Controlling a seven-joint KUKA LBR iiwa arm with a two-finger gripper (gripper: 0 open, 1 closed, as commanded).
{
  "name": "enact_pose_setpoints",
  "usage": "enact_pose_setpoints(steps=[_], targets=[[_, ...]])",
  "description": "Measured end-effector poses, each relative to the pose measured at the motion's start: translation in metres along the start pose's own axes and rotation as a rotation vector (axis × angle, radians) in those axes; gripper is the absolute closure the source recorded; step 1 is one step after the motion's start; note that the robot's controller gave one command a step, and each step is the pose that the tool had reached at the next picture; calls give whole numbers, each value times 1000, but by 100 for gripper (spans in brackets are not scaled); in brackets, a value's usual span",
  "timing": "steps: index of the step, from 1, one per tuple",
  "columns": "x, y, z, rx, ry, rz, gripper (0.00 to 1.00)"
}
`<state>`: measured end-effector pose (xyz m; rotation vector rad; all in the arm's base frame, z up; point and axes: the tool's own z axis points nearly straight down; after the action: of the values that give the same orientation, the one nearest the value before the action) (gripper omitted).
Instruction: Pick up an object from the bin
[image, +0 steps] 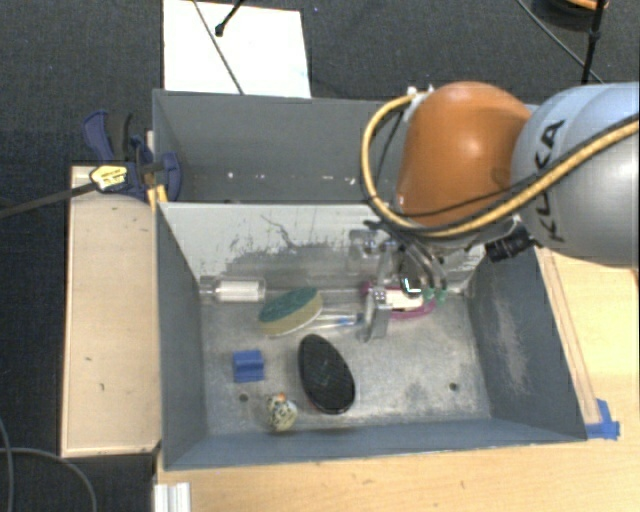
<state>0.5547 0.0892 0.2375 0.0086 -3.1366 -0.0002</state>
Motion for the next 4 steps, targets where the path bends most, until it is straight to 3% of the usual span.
enact_pose_setpoints(steps=[1,2,3,4], targets=[[37,30,149,-4,-20,-219,0],[-12,5,160,7,-16,-775,0],[33,16,160,9,-27,-1172,0],[40,21,160,9,-16,-1742,0]])
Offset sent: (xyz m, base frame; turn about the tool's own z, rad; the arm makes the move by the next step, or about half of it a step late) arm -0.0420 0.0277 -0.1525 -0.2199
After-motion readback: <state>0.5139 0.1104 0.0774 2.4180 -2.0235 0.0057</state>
